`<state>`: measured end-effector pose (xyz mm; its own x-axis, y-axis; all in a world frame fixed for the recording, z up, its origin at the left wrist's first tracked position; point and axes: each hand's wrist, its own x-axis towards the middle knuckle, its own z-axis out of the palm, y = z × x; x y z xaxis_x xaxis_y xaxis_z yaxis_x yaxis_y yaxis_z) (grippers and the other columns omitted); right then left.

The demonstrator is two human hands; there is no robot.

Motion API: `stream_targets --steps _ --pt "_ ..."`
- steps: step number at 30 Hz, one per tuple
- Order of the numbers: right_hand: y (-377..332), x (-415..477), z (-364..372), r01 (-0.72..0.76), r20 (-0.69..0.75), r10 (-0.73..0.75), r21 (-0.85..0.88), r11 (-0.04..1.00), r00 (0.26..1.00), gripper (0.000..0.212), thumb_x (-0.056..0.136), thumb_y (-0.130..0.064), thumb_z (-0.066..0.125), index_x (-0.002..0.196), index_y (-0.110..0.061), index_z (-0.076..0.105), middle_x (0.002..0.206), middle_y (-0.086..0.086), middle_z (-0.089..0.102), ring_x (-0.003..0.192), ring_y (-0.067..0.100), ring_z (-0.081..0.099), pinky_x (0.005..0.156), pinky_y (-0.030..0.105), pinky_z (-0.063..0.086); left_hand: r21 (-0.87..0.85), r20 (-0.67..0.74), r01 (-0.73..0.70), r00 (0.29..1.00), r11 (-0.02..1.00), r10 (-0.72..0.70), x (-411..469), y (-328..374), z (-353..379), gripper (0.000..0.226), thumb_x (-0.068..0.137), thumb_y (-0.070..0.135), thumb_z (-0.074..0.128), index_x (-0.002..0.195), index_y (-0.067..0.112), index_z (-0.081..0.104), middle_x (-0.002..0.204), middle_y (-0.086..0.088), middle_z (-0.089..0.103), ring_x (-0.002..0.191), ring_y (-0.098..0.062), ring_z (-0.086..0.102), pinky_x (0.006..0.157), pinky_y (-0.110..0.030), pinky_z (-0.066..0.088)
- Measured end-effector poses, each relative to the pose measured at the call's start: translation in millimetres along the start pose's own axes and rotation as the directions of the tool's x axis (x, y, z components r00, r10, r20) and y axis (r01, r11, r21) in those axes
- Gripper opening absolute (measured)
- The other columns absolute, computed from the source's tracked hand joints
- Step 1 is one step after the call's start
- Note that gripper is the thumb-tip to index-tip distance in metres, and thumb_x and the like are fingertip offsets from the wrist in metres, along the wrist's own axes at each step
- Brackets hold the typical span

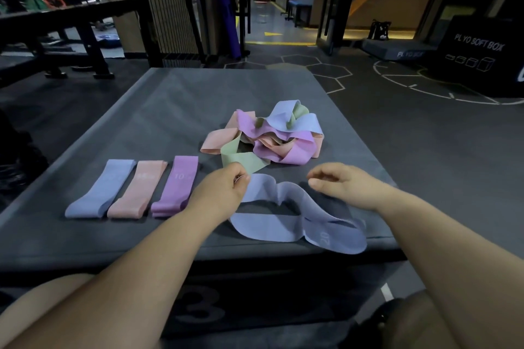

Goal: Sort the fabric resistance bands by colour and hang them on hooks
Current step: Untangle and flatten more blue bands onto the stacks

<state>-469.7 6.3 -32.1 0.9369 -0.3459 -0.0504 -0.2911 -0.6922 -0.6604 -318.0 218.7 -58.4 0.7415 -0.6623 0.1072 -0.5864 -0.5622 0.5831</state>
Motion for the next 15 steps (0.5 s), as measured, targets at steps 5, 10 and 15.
stream_targets --steps 5,10,15 --pt "-2.2 -4.7 -1.9 -0.013 0.092 0.021 -0.092 0.996 0.996 0.027 0.085 -0.041 0.071 0.107 -0.026 0.068 0.101 -0.013 0.067 0.096 0.006 0.061 0.087 0.016 0.044 -0.03 0.023 0.064 0.998 0.998 -0.063 0.1 -1.2 2.2 0.018 0.098 0.036 0.043 0.086 0.025 0.051 0.082 0.003 0.059 0.084 -0.026 0.064 0.078 -0.046 0.053" --pt "0.5 -5.8 -1.5 -0.026 0.145 0.033 -0.05 0.998 0.989 0.01 0.082 -0.035 0.076 0.089 -0.03 0.07 0.092 -0.011 0.071 0.086 0.005 0.063 0.078 0.016 0.047 -0.094 0.045 0.117 0.993 0.989 -0.113 1.3 1.1 4.9 0.021 0.097 0.038 0.045 0.082 0.024 0.051 0.076 0.003 0.056 0.084 -0.027 0.065 0.08 -0.048 0.055" --pt "2.8 -1.5 1.1 -0.049 0.065 0.06 -0.153 0.987 0.996 0.018 0.087 -0.016 0.062 0.078 -0.03 0.067 0.077 -0.013 0.066 0.069 0.002 0.055 0.059 0.008 0.04 -0.087 0.059 0.129 0.991 0.988 -0.124 1.9 5.1 7.8 0.019 0.097 0.039 0.044 0.091 0.025 0.055 0.082 0.003 0.06 0.084 -0.025 0.066 0.078 -0.042 0.055"
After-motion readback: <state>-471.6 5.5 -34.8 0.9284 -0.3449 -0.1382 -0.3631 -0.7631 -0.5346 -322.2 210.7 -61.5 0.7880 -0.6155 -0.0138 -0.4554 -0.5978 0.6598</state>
